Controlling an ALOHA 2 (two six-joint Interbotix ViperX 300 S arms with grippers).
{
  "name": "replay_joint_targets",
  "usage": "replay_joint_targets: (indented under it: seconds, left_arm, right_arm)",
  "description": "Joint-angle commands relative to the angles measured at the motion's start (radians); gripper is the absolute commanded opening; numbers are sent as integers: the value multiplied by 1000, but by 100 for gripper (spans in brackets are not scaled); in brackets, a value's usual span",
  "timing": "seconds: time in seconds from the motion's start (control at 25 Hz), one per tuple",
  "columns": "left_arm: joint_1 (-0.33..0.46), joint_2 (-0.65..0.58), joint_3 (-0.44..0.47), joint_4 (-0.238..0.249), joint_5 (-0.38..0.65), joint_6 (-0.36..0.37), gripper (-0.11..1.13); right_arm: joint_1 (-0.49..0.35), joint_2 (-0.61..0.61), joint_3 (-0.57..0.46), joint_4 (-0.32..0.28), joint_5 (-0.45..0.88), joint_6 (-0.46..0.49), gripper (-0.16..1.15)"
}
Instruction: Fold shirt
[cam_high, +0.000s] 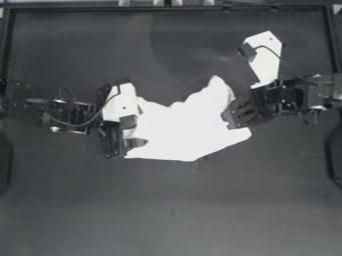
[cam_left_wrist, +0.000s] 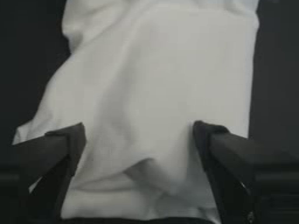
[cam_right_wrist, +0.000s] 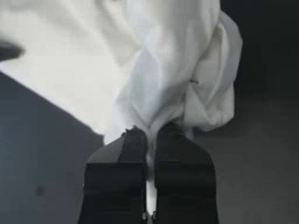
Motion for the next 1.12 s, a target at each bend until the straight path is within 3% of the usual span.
replay_joint_targets:
  seconds: [0.04,0.32,0.56,0.68,1.12]
  left_arm:
    - [17,-18,14,-3,-37,-2,101]
    - [31,71,-2,2,-94,3,101]
    - [35,140,-44,3,-146,5,101]
    - [35,161,-66,6,-167,5,101]
    - [35,227,-149,25,-178,5,101]
  right_arm:
    - [8,-26,-26,-3,-5,14,4]
    - [26,-17,-86,-8,58,66,5]
    - [67,51,-175,-140,127,179,5]
    - [84,80,-232,-178,179,204,5]
    - [104,187,-376,-209,207,212,5]
